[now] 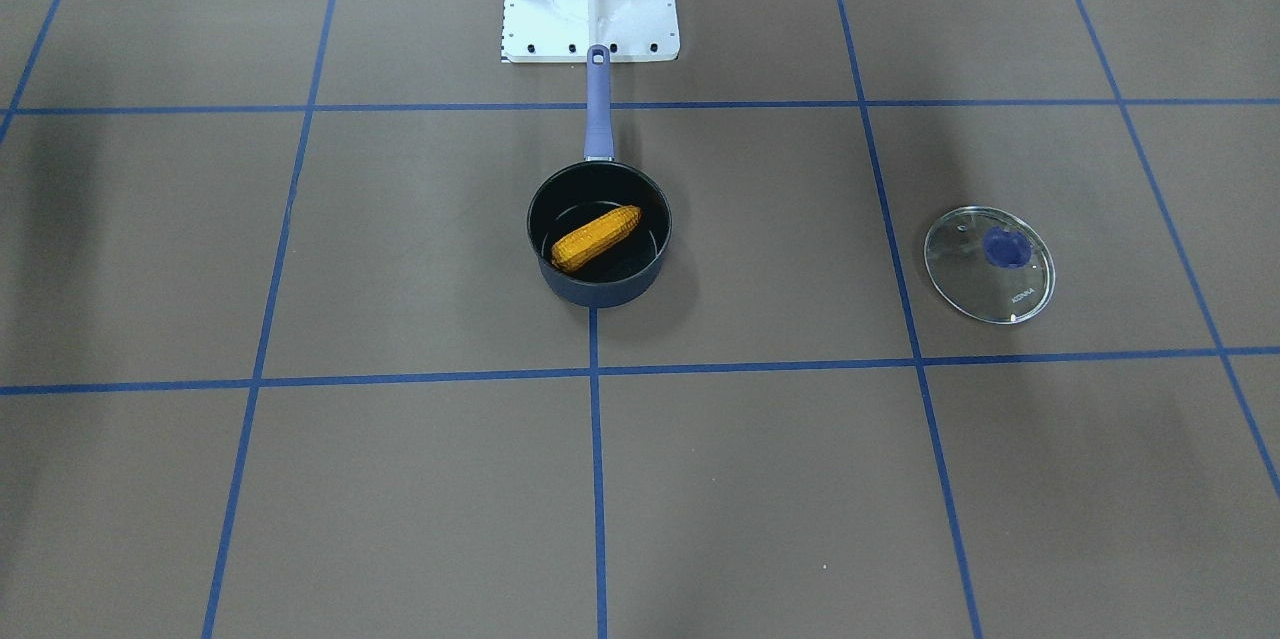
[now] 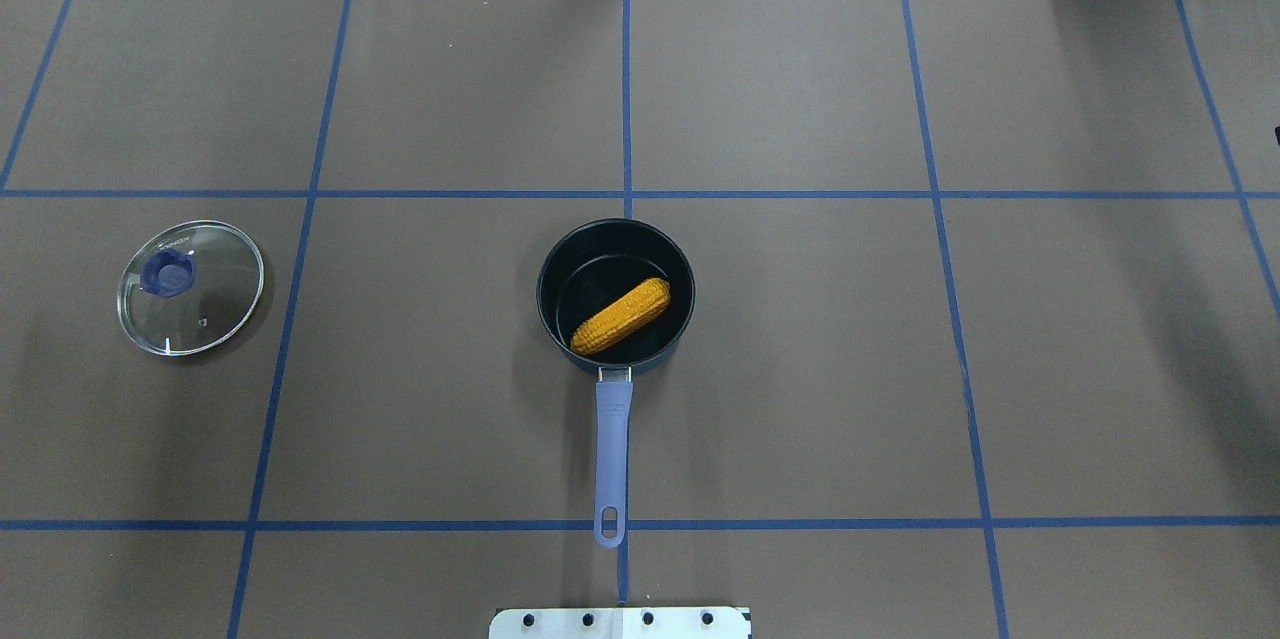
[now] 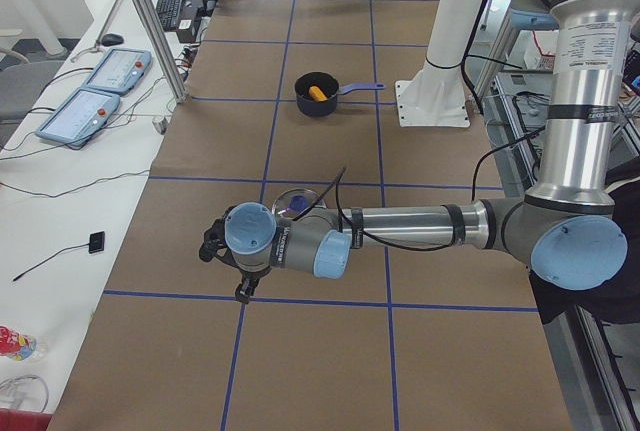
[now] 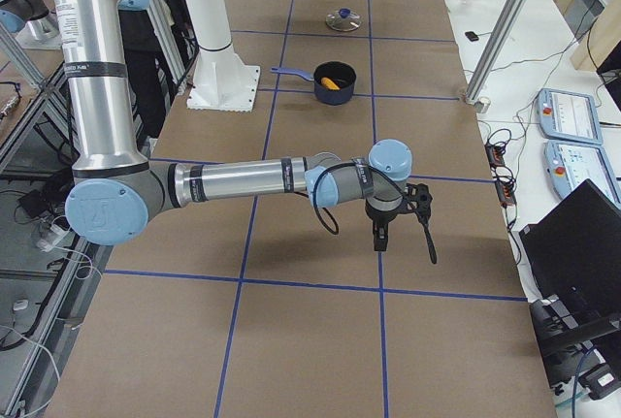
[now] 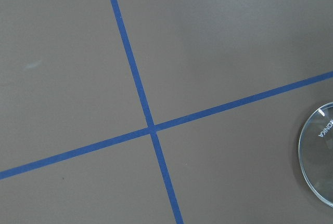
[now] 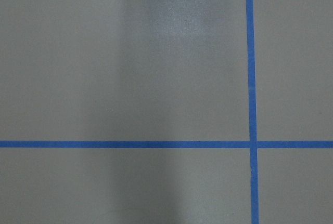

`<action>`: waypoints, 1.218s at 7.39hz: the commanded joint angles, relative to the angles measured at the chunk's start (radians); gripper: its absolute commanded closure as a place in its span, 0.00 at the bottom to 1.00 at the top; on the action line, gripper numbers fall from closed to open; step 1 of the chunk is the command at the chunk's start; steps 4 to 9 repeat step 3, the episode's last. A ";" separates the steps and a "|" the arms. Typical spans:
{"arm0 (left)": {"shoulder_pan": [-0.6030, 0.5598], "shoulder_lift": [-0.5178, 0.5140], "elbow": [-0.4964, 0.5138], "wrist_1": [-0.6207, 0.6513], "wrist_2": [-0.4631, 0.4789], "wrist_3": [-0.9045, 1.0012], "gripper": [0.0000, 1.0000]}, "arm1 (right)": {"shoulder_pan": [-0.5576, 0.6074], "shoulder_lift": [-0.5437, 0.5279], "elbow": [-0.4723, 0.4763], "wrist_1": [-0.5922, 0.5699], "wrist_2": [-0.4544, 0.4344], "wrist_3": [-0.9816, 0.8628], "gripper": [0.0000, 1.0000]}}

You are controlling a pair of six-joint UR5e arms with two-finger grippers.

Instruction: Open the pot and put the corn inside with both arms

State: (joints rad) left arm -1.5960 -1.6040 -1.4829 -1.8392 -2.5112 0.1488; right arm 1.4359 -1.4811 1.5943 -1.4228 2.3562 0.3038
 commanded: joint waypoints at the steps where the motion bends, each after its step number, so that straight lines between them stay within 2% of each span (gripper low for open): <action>1: -0.001 -0.001 0.001 0.000 -0.001 0.000 0.03 | 0.000 0.002 -0.010 0.001 0.000 0.001 0.00; 9: -0.001 0.002 0.003 0.000 -0.001 0.002 0.03 | 0.000 0.002 -0.010 0.001 0.001 0.001 0.00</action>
